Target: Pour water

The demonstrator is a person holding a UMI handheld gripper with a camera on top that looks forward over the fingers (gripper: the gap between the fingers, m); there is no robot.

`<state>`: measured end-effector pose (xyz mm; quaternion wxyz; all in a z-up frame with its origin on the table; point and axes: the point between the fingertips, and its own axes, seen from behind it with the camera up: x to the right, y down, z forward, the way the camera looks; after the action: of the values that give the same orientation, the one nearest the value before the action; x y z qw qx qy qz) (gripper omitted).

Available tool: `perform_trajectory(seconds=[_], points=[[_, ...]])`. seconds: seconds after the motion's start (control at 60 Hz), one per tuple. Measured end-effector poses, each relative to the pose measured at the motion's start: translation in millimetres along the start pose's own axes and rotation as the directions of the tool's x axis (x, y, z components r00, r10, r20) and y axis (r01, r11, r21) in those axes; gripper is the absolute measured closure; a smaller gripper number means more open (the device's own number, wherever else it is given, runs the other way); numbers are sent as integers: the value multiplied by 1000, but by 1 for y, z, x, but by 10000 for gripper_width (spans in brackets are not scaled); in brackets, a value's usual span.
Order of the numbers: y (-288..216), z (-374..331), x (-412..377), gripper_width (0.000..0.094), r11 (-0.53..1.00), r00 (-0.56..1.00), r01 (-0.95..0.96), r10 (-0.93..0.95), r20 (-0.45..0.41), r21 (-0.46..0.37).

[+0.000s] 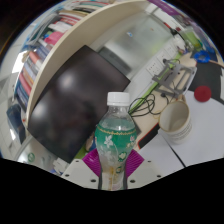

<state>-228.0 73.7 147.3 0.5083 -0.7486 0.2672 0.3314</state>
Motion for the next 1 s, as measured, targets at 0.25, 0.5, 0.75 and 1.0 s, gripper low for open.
perform_trajectory(seconds=[0.25, 0.5, 0.75, 1.0], points=[[-38, 28, -19, 657, 814, 805, -578, 581, 119, -58], [-68, 29, -12, 656, 526, 499, -844, 842, 203, -106], [-81, 30, 7, 659, 390, 362, -915, 907, 217, -103], [-80, 24, -11, 657, 665, 644, -741, 743, 183, -92]])
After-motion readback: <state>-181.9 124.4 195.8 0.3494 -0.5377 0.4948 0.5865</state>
